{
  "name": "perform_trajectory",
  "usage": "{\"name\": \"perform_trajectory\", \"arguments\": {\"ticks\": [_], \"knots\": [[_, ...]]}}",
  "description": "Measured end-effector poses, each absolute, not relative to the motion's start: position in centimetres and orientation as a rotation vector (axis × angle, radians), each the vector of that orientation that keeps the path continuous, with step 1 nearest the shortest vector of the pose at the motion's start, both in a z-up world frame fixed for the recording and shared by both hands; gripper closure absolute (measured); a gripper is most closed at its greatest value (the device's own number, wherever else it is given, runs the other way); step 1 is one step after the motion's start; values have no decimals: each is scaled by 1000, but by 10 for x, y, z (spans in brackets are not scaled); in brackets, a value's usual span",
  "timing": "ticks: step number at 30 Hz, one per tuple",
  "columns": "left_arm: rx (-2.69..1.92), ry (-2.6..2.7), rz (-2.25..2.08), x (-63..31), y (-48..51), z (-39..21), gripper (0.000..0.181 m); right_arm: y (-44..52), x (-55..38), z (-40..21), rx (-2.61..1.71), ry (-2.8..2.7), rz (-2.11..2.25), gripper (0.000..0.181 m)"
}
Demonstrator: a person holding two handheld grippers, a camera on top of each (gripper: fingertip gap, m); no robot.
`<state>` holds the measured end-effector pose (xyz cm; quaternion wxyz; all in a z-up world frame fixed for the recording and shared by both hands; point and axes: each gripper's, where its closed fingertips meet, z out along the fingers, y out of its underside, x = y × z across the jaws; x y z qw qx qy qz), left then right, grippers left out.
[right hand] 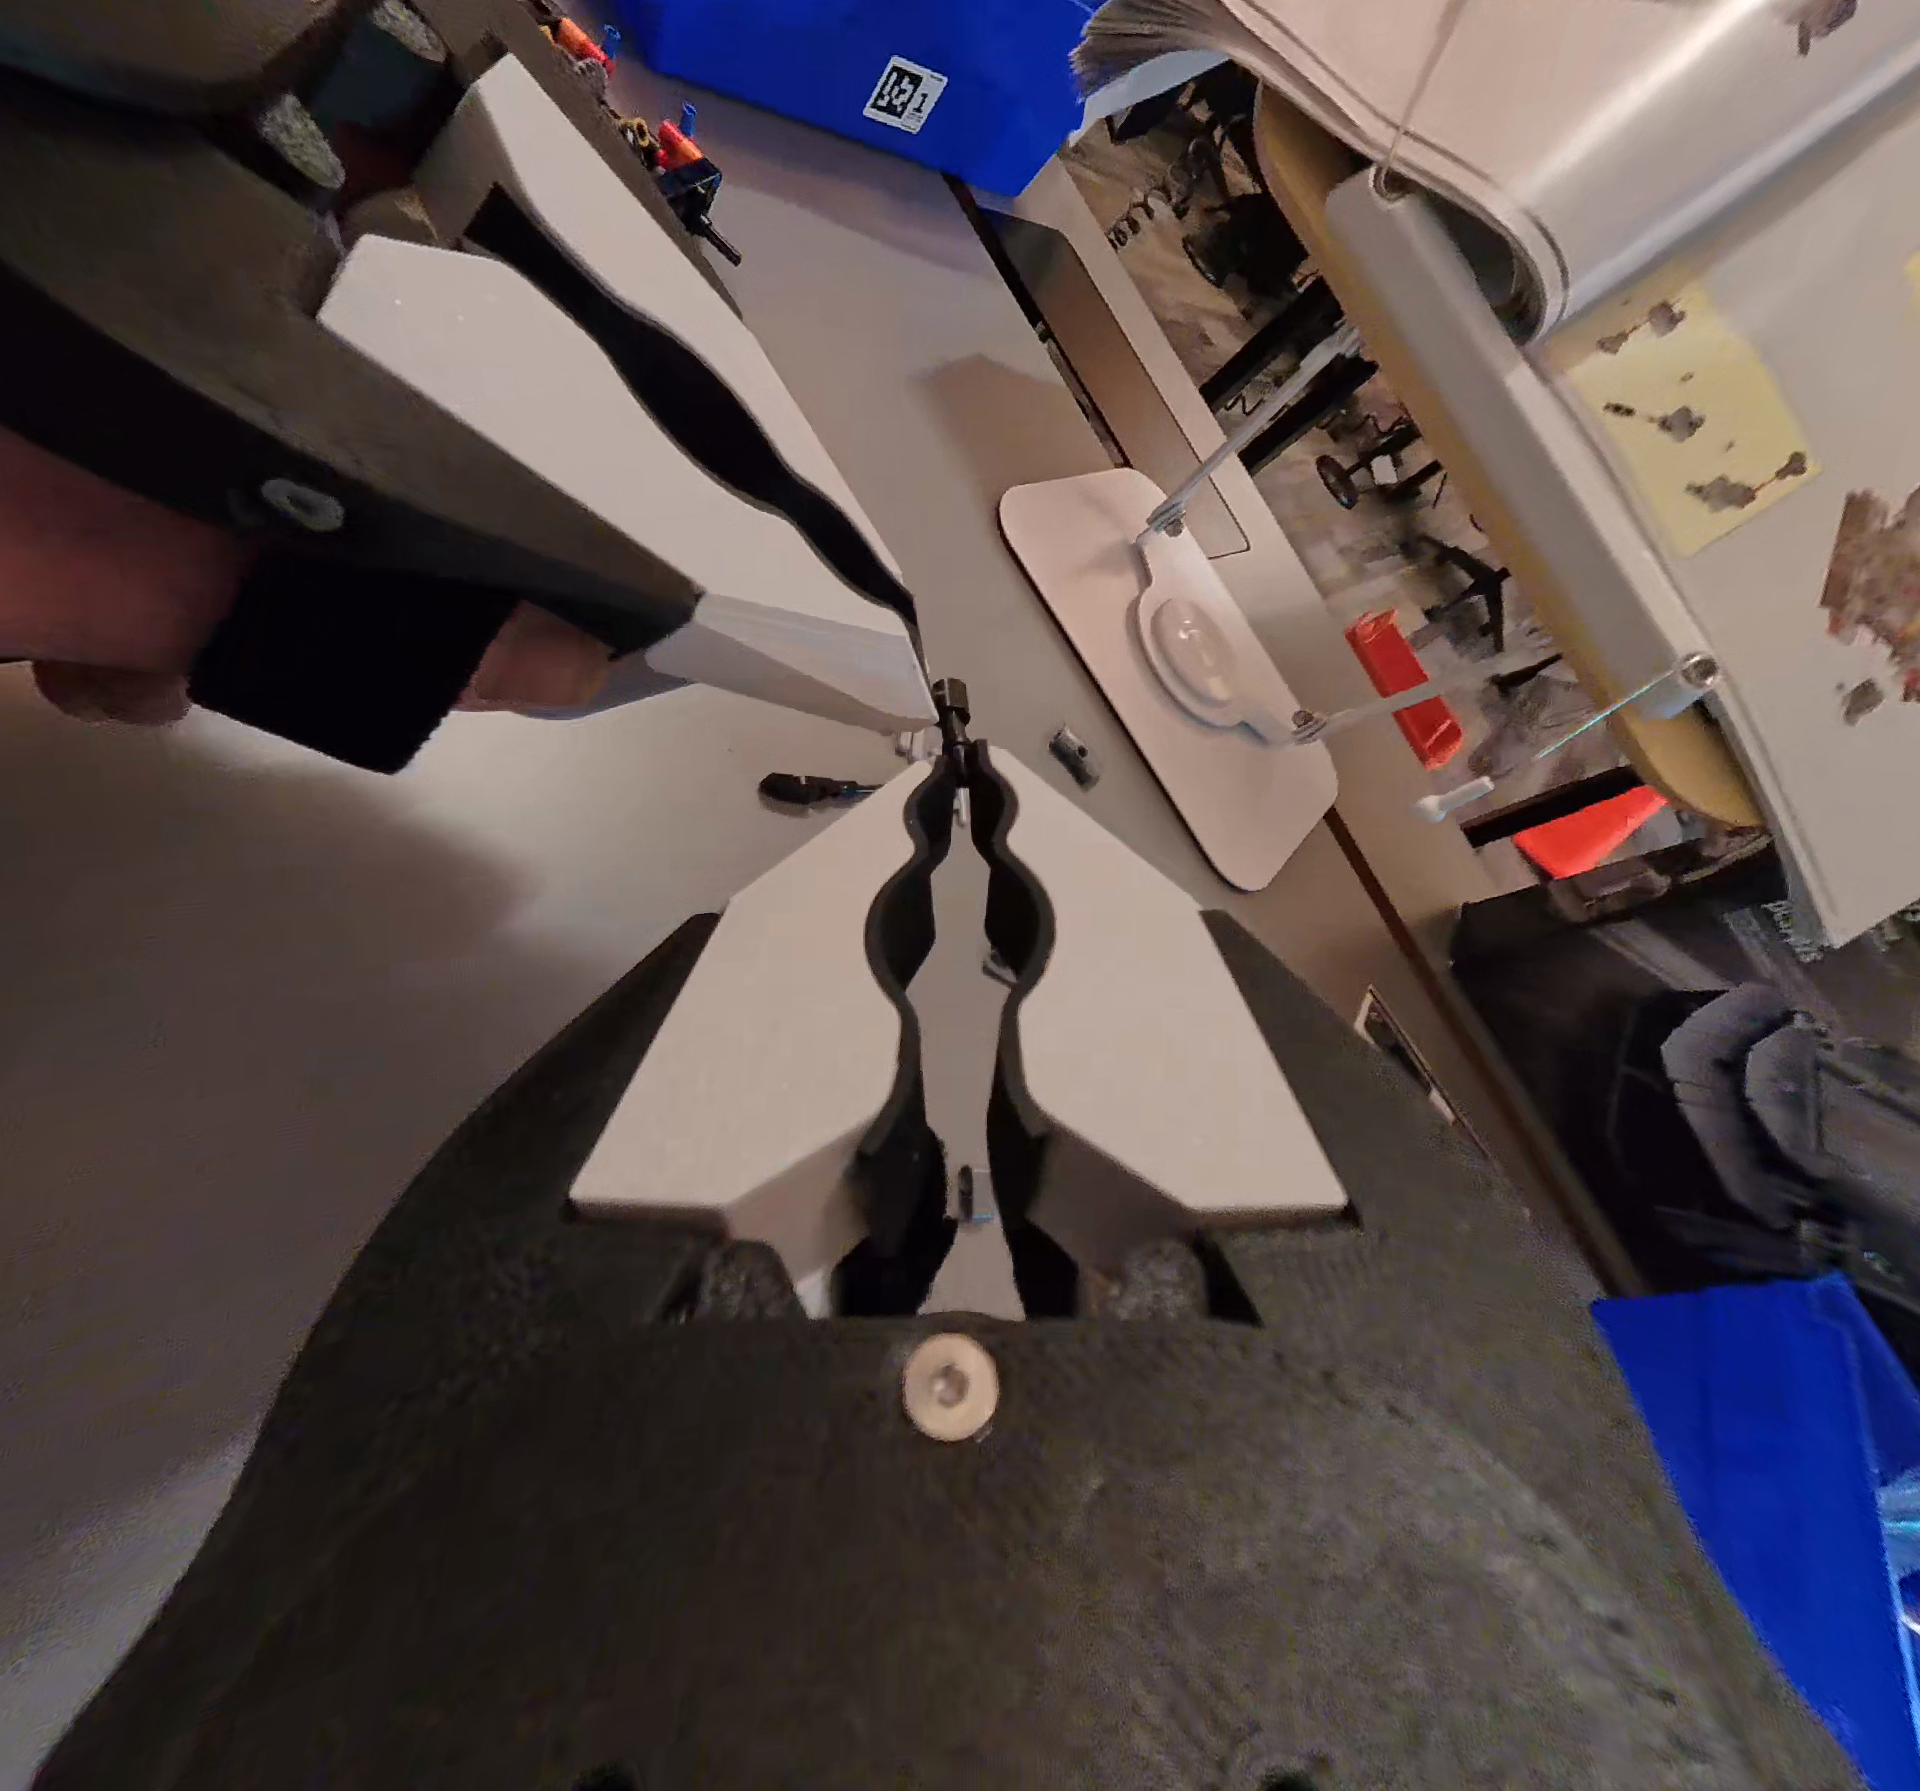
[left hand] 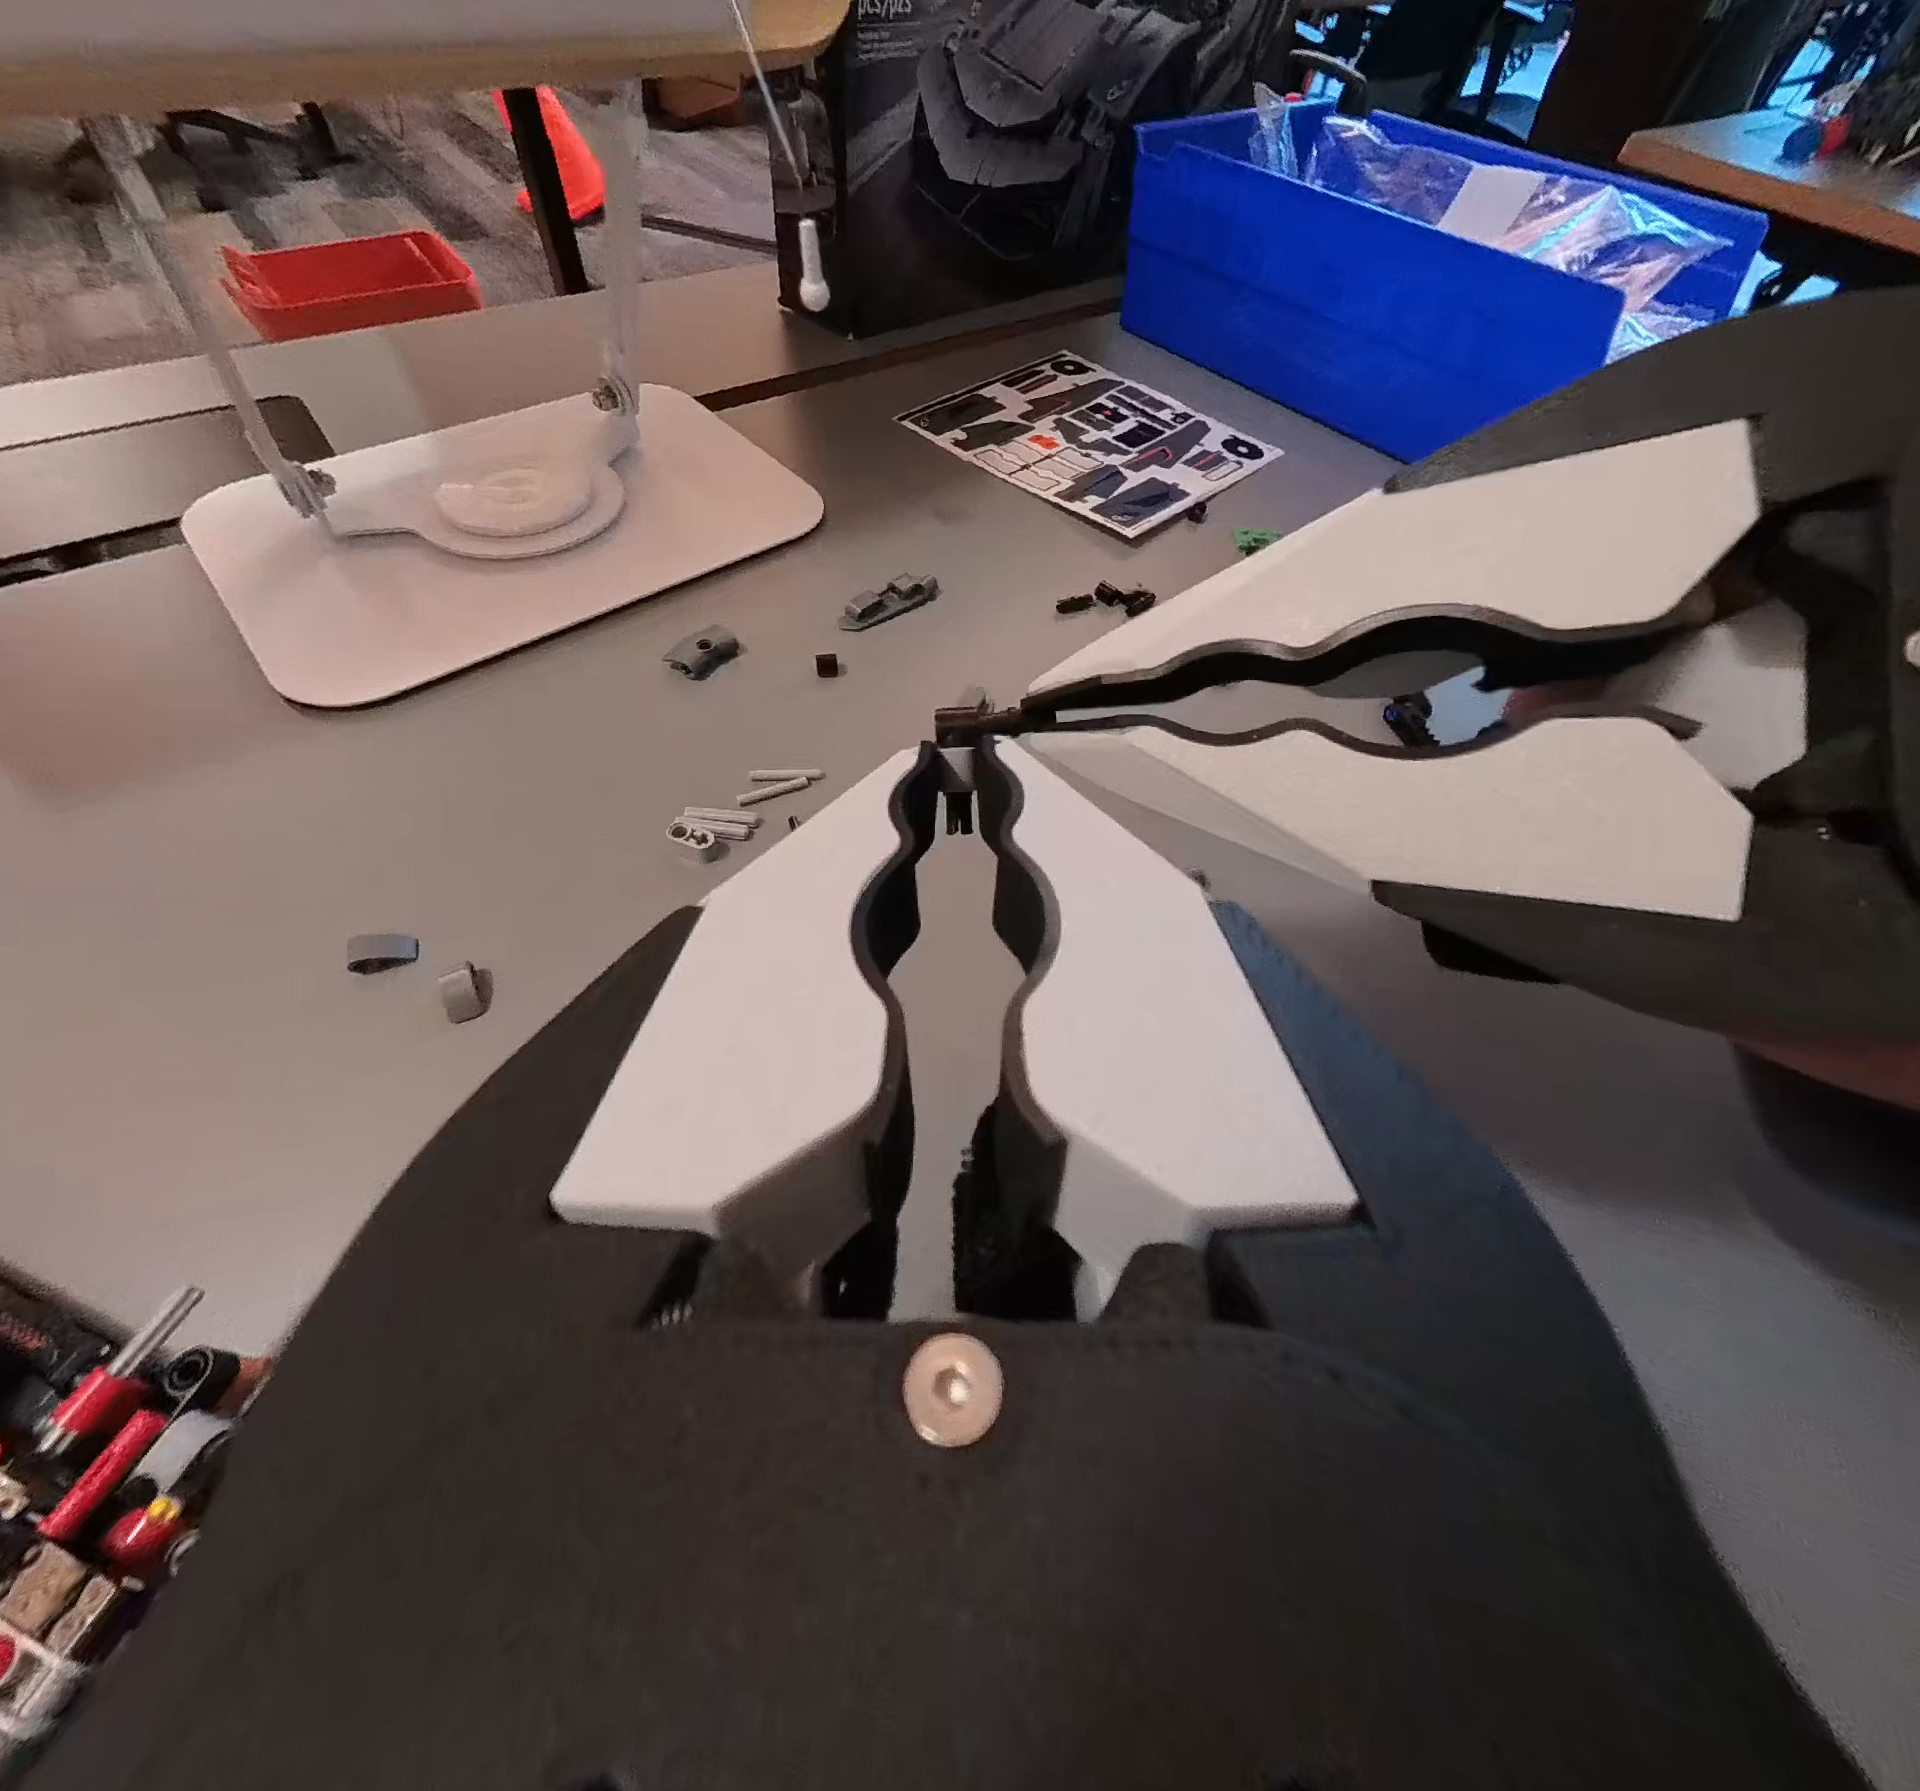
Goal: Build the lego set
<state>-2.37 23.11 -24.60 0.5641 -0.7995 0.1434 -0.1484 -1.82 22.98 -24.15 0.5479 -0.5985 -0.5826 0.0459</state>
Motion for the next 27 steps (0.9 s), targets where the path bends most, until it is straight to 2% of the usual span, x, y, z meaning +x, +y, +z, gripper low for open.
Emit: {"name": "perform_trajectory", "arguments": {"ticks": [14, 27], "knots": [[-1923, 338, -358, -29, 232, -254, 176, 232, -23, -250, -1450, -1402, 211, 181], [-2071, 321, -410, -94, 167, -261, 176, 179, -52, -264, -1572, -1541, 857, 181]]}}
